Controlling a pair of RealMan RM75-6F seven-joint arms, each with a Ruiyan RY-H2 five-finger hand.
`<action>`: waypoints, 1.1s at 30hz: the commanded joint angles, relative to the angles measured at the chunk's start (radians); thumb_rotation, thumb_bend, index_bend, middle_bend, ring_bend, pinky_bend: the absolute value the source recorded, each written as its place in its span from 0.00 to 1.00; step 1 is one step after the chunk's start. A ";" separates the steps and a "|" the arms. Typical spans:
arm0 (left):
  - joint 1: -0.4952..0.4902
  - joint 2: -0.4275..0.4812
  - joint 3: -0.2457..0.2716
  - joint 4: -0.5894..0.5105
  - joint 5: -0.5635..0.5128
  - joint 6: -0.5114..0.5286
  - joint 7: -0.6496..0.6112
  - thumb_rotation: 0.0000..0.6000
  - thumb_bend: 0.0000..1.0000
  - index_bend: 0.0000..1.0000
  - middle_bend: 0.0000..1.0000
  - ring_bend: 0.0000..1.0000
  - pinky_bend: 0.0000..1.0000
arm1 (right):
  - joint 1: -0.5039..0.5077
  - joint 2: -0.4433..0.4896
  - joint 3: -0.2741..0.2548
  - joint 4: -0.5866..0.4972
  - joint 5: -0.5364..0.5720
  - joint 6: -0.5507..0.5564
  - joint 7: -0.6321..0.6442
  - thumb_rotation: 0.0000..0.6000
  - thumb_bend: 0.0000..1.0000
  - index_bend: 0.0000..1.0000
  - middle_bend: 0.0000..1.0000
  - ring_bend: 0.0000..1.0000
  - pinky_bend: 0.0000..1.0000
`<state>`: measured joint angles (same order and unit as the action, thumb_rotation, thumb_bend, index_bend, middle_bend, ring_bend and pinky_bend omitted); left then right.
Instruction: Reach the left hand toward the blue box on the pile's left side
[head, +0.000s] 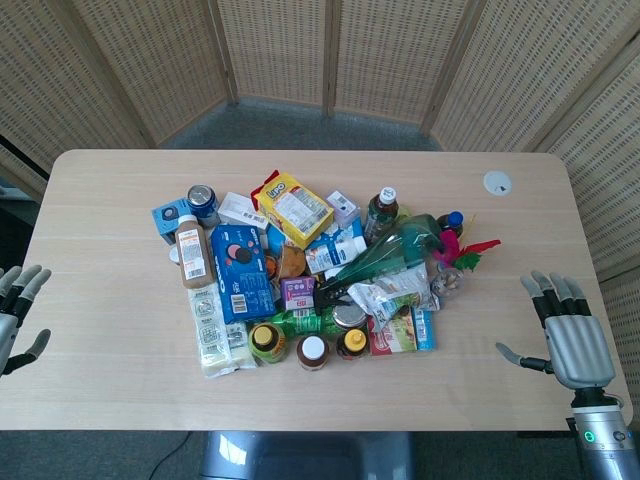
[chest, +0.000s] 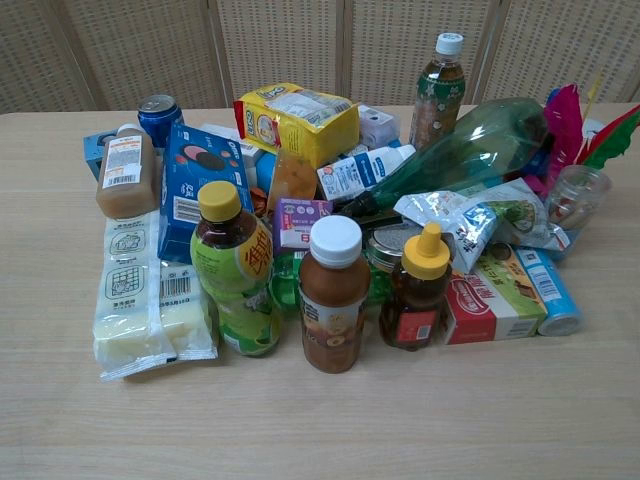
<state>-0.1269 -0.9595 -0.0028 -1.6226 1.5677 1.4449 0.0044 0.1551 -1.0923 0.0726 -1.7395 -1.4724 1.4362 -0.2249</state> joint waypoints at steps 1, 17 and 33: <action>-0.007 -0.002 0.000 0.001 0.000 -0.011 -0.005 1.00 0.43 0.00 0.00 0.00 0.00 | -0.001 0.002 0.001 -0.002 0.002 0.000 -0.002 0.58 0.18 0.05 0.04 0.00 0.00; -0.156 -0.066 -0.011 0.111 0.080 -0.170 0.006 1.00 0.41 0.00 0.00 0.00 0.00 | -0.012 -0.007 0.005 0.005 -0.003 0.016 0.007 0.58 0.18 0.05 0.04 0.00 0.00; -0.377 -0.380 -0.056 0.337 0.099 -0.358 0.114 1.00 0.40 0.00 0.00 0.00 0.00 | -0.045 0.037 0.015 -0.008 0.026 0.052 0.006 0.57 0.18 0.04 0.04 0.00 0.00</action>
<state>-0.4820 -1.3120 -0.0492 -1.3114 1.6685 1.1027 0.0959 0.1112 -1.0558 0.0867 -1.7475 -1.4474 1.4871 -0.2197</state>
